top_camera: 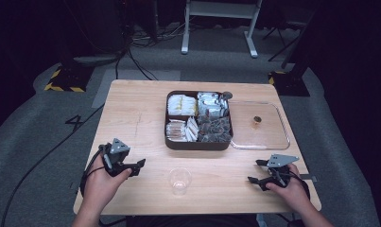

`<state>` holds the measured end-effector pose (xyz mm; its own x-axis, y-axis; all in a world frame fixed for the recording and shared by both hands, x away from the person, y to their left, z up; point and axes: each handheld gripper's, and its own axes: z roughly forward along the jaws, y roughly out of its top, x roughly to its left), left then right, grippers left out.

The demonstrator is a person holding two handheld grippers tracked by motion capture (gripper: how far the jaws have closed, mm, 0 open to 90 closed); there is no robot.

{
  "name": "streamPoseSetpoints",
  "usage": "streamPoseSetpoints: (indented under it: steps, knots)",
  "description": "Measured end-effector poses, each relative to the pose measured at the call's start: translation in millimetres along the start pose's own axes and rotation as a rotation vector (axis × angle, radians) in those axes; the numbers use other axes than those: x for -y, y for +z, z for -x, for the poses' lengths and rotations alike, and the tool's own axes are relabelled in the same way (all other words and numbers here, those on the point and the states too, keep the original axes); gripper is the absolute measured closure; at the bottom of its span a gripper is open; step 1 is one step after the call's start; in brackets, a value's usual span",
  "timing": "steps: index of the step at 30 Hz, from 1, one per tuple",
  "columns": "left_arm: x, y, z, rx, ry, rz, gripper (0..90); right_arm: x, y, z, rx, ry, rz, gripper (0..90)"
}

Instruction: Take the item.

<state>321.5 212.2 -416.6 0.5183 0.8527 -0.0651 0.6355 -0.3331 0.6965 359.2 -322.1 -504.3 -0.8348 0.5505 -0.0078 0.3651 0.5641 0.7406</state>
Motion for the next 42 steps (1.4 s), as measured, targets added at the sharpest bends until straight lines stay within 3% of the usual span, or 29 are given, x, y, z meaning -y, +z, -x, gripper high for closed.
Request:
streamPoseSetpoints:
  steps: [10,17,25,28,32,37,42]
  knots:
    - [-27.8,4.0,0.3,-0.017,-0.016,0.017,29.3,-0.1,0.2,0.0,0.002,0.005,-0.003,17.2]
    - [-50.0,2.3,8.1,-0.044,0.004,0.015,29.3,-0.3,0.4,0.1,0.002,0.007,-0.004,17.4]
    - [-72.9,7.3,14.7,-0.043,0.009,0.031,29.3,-1.2,1.3,1.3,-0.004,0.002,-0.004,17.1]
    - [-86.8,14.1,11.8,-0.066,-0.016,0.088,29.3,-1.3,1.4,1.8,-0.008,-0.002,-0.004,17.1]
    - [-100.1,22.2,9.4,-0.04,-0.034,0.096,30.6,-1.8,2.1,3.2,-0.019,-0.008,-0.005,17.2]
    - [-113.5,29.7,8.6,-0.044,-0.019,0.1,32.3,-1.9,2.3,3.4,-0.019,-0.009,-0.004,17.2]
    - [-129.0,40.4,10.0,-0.024,-0.037,0.121,33.3,-1.9,2.3,3.4,-0.02,-0.009,-0.004,17.2]
